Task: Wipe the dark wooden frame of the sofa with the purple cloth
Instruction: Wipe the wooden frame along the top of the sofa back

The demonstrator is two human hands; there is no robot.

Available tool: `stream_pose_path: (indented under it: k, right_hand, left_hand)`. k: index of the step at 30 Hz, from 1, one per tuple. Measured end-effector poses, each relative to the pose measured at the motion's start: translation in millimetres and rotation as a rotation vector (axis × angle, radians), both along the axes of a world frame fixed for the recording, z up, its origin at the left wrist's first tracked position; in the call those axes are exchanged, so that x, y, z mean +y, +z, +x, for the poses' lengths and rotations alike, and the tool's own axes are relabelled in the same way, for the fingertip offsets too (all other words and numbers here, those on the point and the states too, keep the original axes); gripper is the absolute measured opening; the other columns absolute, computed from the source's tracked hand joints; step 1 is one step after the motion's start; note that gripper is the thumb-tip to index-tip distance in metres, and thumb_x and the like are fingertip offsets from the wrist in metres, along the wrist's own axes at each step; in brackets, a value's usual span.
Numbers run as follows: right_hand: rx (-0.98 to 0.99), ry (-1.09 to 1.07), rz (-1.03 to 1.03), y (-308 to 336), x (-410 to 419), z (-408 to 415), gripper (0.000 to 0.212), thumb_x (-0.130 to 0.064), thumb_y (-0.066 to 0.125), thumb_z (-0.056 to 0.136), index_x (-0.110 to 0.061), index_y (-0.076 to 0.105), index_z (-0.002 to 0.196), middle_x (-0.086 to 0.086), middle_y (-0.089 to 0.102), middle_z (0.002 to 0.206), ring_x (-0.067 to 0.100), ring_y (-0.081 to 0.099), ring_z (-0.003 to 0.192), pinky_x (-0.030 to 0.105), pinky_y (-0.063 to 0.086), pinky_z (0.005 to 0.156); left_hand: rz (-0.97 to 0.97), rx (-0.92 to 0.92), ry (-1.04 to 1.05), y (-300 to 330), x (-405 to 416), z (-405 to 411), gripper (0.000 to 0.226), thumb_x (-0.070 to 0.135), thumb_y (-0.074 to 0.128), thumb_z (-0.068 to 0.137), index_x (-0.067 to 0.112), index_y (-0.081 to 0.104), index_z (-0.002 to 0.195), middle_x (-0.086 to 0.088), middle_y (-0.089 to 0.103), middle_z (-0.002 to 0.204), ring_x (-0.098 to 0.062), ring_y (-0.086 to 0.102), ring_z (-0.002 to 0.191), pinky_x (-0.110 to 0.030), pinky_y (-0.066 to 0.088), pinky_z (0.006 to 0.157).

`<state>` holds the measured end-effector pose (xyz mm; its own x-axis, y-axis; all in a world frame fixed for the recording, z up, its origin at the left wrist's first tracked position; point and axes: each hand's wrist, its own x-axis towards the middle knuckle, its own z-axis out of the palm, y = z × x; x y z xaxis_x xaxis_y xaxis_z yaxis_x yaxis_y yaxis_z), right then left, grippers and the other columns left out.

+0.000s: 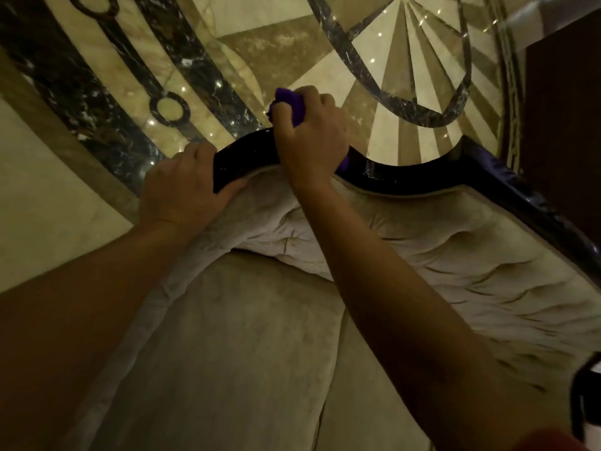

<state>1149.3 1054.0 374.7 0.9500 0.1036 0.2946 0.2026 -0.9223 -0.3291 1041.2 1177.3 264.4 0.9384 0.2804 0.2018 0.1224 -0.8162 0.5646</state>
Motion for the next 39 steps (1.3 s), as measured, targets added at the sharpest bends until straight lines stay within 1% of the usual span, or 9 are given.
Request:
stream_pose_path:
  k: [5, 11, 17, 21, 25, 28, 32, 36, 39]
  right_hand:
    - [-0.014, 0.056, -0.197, -6, 16, -14, 0.034, -0.044, 0.051, 0.095, -0.026, 0.070, 0.118, -0.001, 0.064, 0.116, 0.019, 0.057, 0.111, 0.041, 0.037, 0.105]
    - [-0.053, 0.196, -0.265, -28, 33, -42, 0.042, -0.048, 0.048, 0.092, -0.024, 0.069, 0.120, 0.006, 0.064, 0.125, 0.028, 0.056, 0.121, 0.046, 0.031, 0.111]
    - [-0.029, 0.453, -0.264, -72, 68, -135, 0.035, -0.046, 0.055, 0.089, -0.021, 0.072, 0.109, 0.010, 0.065, 0.123, 0.035, 0.054, 0.130, 0.056, 0.026, 0.120]
    - [0.132, 0.558, -0.053, -106, 99, -257, 0.029, -0.039, 0.064, 0.082, -0.020, 0.075, 0.101, 0.008, 0.067, 0.118, 0.033, 0.054, 0.128, 0.057, 0.026, 0.120]
    - [0.177, 0.598, 0.053, -109, 104, -328, 0.026, -0.037, 0.069, 0.080, -0.022, 0.074, 0.101, 0.006, 0.066, 0.120, 0.031, 0.051, 0.131, 0.056, 0.025, 0.121]
    - [0.223, 0.635, 0.044, -104, 102, -365, 0.030, -0.041, 0.070, 0.081, -0.023, 0.074, 0.104, 0.005, 0.065, 0.123, 0.030, 0.049, 0.132, 0.054, 0.025, 0.120]
    - [0.276, 0.724, -0.021, -98, 98, -410, 0.041, -0.041, 0.074, 0.081, -0.025, 0.071, 0.118, 0.003, 0.064, 0.130, 0.028, 0.048, 0.133, 0.053, 0.028, 0.117]
    - [0.417, 0.680, 0.078, -78, 94, -443, 0.069, -0.031, 0.080, 0.078, -0.023, 0.057, 0.143, 0.003, 0.062, 0.136, 0.026, 0.048, 0.131, 0.048, 0.033, 0.111]
    - [0.680, 0.636, 0.232, -56, 88, -466, 0.065, -0.023, 0.082, 0.077, -0.018, 0.060, 0.139, 0.007, 0.065, 0.132, 0.029, 0.055, 0.120, 0.046, 0.048, 0.098]
  left_hand:
    - [-0.192, 0.200, 0.018, 10, 8, -31, 0.058, 0.069, 0.054, 0.091, 0.021, 0.049, 0.123, -0.012, 0.065, 0.109, -0.036, 0.066, 0.090, -0.049, 0.056, 0.074]
    - [-0.340, 0.601, 0.170, 9, 46, -209, 0.058, 0.080, 0.039, 0.090, 0.041, 0.044, 0.133, 0.005, 0.064, 0.122, -0.021, 0.066, 0.096, -0.042, 0.055, 0.085]
    - [-0.519, 0.679, 0.440, 10, 34, -375, 0.068, 0.057, 0.062, 0.094, 0.035, 0.038, 0.154, 0.004, 0.056, 0.147, -0.020, 0.058, 0.124, -0.030, 0.041, 0.097]
    - [-0.616, 0.684, 0.541, -1, 22, -445, 0.069, 0.052, 0.063, 0.092, 0.030, 0.039, 0.153, -0.003, 0.058, 0.146, -0.025, 0.059, 0.126, -0.040, 0.047, 0.103]
    - [-0.635, 0.680, 0.547, -10, 23, -471, 0.062, 0.039, 0.071, 0.094, 0.026, 0.044, 0.149, -0.004, 0.062, 0.139, -0.023, 0.061, 0.119, -0.038, 0.049, 0.095]
    - [-0.699, 0.716, 0.515, -8, 26, -470, 0.062, 0.047, 0.067, 0.092, 0.020, 0.050, 0.144, -0.005, 0.066, 0.130, -0.024, 0.064, 0.114, -0.044, 0.053, 0.095]
    - [-0.922, 0.673, 0.482, 11, 33, -467, 0.100, 0.072, 0.064, 0.075, 0.020, 0.038, 0.155, 0.002, 0.054, 0.144, -0.016, 0.055, 0.128, -0.043, 0.046, 0.109]
    - [-0.980, 0.534, 0.514, 41, 39, -473, 0.065, 0.037, 0.063, 0.101, 0.044, 0.029, 0.156, 0.019, 0.051, 0.149, 0.000, 0.056, 0.126, -0.018, 0.048, 0.091]
    - [-0.988, 0.496, 0.490, 68, 43, -470, 0.043, 0.018, 0.052, 0.104, 0.040, 0.053, 0.140, 0.035, 0.070, 0.111, 0.012, 0.067, 0.099, -0.004, 0.051, 0.068]
